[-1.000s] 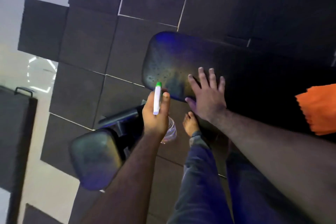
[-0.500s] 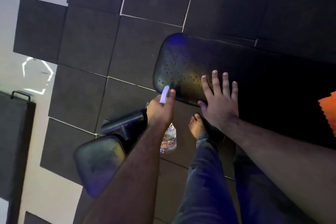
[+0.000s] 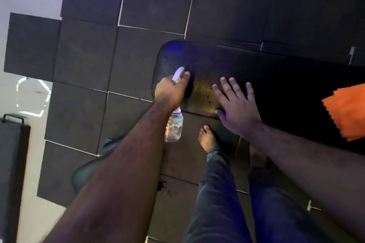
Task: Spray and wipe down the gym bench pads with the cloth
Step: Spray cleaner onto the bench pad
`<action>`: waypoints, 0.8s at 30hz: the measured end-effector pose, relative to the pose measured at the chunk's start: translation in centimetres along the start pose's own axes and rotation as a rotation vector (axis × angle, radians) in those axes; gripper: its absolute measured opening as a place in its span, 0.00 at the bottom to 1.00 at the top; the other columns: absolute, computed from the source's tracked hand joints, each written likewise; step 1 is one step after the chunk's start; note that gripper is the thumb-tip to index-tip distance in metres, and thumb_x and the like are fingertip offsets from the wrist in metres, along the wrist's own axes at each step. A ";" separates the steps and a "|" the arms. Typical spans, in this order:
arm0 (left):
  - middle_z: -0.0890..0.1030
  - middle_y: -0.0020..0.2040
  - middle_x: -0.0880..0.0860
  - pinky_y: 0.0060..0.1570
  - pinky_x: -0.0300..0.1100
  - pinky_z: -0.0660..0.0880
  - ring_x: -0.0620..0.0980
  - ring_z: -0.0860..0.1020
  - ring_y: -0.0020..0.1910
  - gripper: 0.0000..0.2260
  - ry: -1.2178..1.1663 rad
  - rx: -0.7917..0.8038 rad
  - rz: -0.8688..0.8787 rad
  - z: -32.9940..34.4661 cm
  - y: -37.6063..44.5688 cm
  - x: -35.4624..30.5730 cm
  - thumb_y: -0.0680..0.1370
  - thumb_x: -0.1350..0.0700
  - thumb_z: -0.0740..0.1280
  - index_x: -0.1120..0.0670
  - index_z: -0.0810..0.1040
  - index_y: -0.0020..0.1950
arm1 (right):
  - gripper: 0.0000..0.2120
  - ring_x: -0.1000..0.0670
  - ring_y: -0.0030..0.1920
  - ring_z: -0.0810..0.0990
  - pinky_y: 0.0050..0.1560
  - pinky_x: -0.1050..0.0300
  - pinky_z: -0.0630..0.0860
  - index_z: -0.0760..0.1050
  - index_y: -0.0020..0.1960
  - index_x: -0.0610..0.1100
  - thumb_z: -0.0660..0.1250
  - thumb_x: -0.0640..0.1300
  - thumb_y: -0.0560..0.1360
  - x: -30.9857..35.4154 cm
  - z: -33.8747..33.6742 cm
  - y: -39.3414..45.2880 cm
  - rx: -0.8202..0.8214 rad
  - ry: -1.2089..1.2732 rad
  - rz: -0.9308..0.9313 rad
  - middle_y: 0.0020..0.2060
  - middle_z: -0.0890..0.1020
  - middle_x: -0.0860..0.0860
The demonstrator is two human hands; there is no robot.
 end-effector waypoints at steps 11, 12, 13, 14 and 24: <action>0.88 0.45 0.59 0.59 0.53 0.81 0.61 0.86 0.55 0.25 0.215 0.085 -0.001 7.6 -9.5 2.8 0.83 0.31 0.65 0.50 0.89 0.60 | 0.40 0.43 0.86 0.53 0.83 0.31 0.52 0.52 0.87 0.49 0.63 0.62 0.82 -7.5 0.1 -5.1 0.003 -0.021 -0.015 0.87 0.54 0.48; 0.88 0.44 0.59 0.58 0.53 0.81 0.62 0.86 0.54 0.25 0.200 0.073 0.007 7.9 -9.4 1.9 0.83 0.31 0.65 0.50 0.89 0.60 | 0.40 0.43 0.86 0.53 0.83 0.32 0.52 0.52 0.87 0.49 0.63 0.62 0.82 -8.0 0.1 -5.3 0.005 -0.023 -0.009 0.87 0.54 0.48; 0.88 0.45 0.60 0.58 0.53 0.81 0.62 0.86 0.55 0.25 0.179 0.060 0.022 8.0 -9.1 1.0 0.83 0.31 0.65 0.50 0.88 0.61 | 0.41 0.43 0.86 0.53 0.83 0.32 0.51 0.52 0.87 0.48 0.63 0.62 0.82 -8.5 0.1 -5.5 0.005 -0.022 0.008 0.87 0.54 0.48; 0.88 0.46 0.62 0.59 0.54 0.81 0.63 0.86 0.55 0.25 0.158 0.051 0.047 8.1 -8.7 -0.1 0.83 0.31 0.65 0.49 0.87 0.65 | 0.41 0.43 0.86 0.52 0.84 0.33 0.51 0.52 0.87 0.47 0.62 0.63 0.82 -9.0 0.1 -5.8 0.004 -0.017 0.032 0.87 0.54 0.47; 0.87 0.52 0.59 0.53 0.46 0.77 0.62 0.84 0.57 0.32 0.300 -0.061 0.095 9.3 -3.6 -9.6 0.81 0.27 0.62 0.55 0.86 0.57 | 0.41 0.46 0.87 0.51 0.84 0.34 0.47 0.51 0.87 0.44 0.60 0.64 0.83 -14.0 0.5 -8.5 0.019 0.021 0.143 0.87 0.53 0.47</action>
Point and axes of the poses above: each hand's wrist, its own y-axis towards the middle knuckle, its own z-axis out of the palm, x = y × z, the point moved 1 cm from there along y, towards the middle knuckle
